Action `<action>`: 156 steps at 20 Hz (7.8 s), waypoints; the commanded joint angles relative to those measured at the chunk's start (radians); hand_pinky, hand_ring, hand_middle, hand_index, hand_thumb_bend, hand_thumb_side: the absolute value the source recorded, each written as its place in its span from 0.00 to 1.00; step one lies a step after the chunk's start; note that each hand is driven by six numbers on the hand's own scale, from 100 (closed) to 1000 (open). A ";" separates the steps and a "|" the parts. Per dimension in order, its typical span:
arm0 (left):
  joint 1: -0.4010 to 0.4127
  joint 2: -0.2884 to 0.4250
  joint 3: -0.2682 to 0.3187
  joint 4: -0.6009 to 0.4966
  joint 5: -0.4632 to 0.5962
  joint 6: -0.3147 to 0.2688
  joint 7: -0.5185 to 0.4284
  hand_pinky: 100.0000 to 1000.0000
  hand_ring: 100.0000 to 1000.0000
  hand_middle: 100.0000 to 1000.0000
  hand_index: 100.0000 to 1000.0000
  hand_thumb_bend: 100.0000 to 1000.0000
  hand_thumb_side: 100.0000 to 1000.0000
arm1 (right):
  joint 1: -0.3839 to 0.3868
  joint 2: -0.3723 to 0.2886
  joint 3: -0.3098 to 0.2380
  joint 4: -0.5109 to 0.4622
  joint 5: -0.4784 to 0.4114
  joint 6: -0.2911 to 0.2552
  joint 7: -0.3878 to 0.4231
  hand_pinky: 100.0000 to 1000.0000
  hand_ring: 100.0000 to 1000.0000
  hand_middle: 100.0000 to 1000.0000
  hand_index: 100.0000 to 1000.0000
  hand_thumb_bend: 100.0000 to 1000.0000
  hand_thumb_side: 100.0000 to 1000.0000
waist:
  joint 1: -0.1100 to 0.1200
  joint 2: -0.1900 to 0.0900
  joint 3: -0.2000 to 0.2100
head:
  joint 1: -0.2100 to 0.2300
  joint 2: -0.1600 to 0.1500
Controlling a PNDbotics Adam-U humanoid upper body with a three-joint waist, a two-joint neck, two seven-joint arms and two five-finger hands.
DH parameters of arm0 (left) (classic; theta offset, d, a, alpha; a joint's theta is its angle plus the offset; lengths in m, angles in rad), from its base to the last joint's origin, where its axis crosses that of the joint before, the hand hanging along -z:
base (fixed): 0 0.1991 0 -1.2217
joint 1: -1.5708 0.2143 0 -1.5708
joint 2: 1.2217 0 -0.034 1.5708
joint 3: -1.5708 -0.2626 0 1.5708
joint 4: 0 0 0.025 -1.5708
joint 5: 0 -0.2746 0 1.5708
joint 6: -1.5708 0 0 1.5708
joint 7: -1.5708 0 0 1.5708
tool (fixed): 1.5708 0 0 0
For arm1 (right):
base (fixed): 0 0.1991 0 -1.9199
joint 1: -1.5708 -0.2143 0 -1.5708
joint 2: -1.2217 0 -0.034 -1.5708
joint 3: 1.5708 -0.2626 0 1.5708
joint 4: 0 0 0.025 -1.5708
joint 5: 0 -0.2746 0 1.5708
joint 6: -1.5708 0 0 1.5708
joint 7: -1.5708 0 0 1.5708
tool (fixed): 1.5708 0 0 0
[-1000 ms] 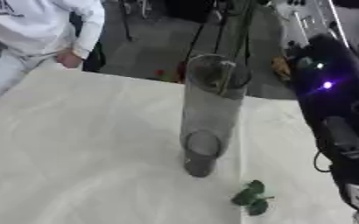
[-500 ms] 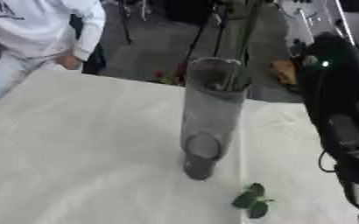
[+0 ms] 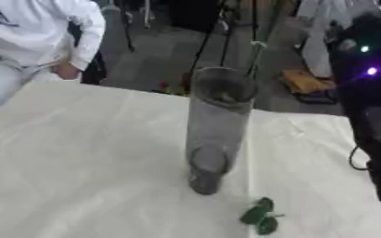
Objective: Arrange flowers into the vase.
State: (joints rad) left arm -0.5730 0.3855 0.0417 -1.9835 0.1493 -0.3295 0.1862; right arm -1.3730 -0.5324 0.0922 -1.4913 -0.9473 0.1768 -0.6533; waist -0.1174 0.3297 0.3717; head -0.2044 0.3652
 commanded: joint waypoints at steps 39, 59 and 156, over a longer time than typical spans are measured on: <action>-0.017 0.018 0.018 -0.016 -0.010 -0.006 0.009 0.77 0.93 0.89 0.96 0.00 1.00 | 0.004 -0.080 0.039 -0.117 -0.011 -0.309 0.441 0.00 0.00 0.00 0.00 0.09 0.28 | 0.018 0.052 0.026 | -0.021 -0.094; -0.028 0.010 0.016 -0.016 -0.003 -0.008 0.001 0.76 0.93 0.89 0.96 0.00 1.00 | 0.015 -0.092 0.049 -0.178 0.066 -0.426 0.765 0.00 0.00 0.00 0.00 0.15 0.31 | 0.021 0.068 0.032 | -0.032 -0.131; -0.052 -0.023 0.022 -0.016 0.006 -0.015 0.005 0.77 0.93 0.88 0.96 0.00 1.00 | 0.074 -0.053 0.066 0.070 0.209 -0.320 0.692 0.00 0.00 0.00 0.00 0.19 0.36 | 0.015 0.149 0.058 | -0.061 -0.214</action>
State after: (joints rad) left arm -0.6160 0.3506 0.0537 -1.9835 0.1505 -0.3428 0.1875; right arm -1.2837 -0.5659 0.1595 -1.4025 -0.7577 -0.1509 0.0417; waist -0.1109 0.5115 0.4298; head -0.2660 0.1561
